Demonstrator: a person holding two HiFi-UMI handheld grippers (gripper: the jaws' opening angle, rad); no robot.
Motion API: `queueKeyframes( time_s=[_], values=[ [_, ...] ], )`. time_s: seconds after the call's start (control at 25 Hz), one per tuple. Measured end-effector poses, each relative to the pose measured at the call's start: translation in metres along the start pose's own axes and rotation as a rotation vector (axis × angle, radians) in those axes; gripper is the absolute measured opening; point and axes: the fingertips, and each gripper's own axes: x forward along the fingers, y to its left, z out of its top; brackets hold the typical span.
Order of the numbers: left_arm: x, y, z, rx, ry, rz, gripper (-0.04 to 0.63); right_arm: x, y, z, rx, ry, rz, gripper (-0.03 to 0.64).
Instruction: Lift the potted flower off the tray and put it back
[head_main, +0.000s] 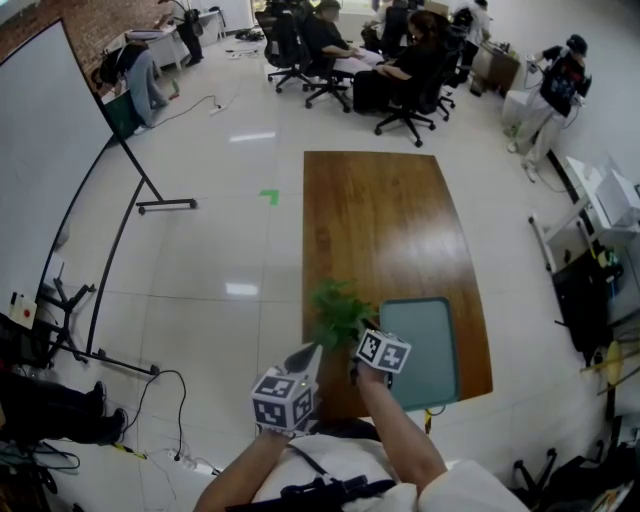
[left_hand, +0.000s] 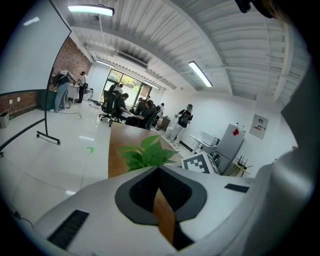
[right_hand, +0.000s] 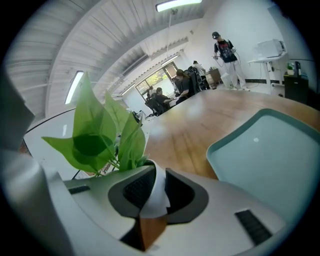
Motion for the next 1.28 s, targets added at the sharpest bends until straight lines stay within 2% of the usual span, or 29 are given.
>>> queueKeyframes(
  time_s=[0.36,0.68,0.92,1.28],
  values=[
    [-0.004,0.0,0.004,0.0,-0.007,-0.004,-0.003,-0.006,-0.006,0.014,0.039,-0.044,0.007,0.063],
    [0.004,-0.014,0.011,0.009,-0.013,-0.043,-0.003,-0.036,-0.029,0.057,0.106,-0.147,-0.017,0.063],
    [0.022,-0.038,0.01,0.033,0.007,-0.101,-0.003,-0.07,-0.08,0.083,0.138,-0.223,-0.102,0.061],
    [0.047,-0.068,-0.002,0.055,0.058,-0.158,-0.003,-0.116,-0.172,0.082,0.205,-0.268,-0.256,0.06]
  ],
)
